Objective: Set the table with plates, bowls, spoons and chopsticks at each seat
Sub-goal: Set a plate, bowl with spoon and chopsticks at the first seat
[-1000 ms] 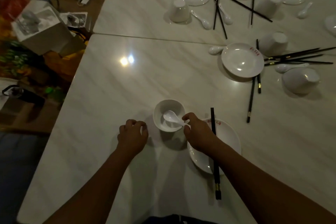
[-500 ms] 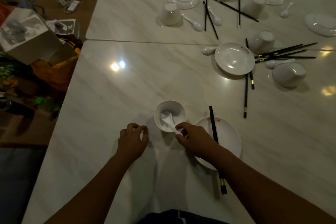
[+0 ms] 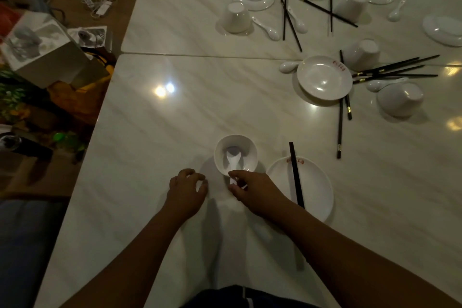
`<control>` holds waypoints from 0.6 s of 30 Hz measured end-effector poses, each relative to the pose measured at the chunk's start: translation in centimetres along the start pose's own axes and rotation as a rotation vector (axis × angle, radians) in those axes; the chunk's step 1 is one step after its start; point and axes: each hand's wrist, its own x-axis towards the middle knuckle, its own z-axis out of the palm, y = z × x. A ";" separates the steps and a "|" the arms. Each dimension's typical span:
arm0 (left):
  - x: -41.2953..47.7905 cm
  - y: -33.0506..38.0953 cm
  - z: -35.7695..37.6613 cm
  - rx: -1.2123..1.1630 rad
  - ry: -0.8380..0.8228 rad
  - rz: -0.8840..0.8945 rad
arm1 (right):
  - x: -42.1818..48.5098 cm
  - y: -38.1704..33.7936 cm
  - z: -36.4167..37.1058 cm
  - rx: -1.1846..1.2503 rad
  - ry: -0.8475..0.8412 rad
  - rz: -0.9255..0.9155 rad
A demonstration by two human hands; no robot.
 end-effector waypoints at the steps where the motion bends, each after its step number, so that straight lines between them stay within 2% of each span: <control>1: 0.0 0.0 0.0 -0.005 -0.002 -0.003 | 0.0 0.1 -0.1 -0.006 0.001 -0.001; 5: -0.1 0.7 -0.4 -0.040 0.004 0.001 | -0.2 0.3 -0.5 0.016 -0.026 0.019; 9: 0.0 2.7 -1.8 -0.139 0.058 0.019 | -0.8 1.0 -1.7 0.062 0.026 0.049; 15: 0.8 8.2 -5.2 -0.163 0.218 0.165 | -1.8 3.7 -5.4 0.065 0.116 0.116; 18: 0.4 12.2 -5.3 -0.182 0.221 0.235 | -2.4 5.9 -7.9 0.046 0.190 0.141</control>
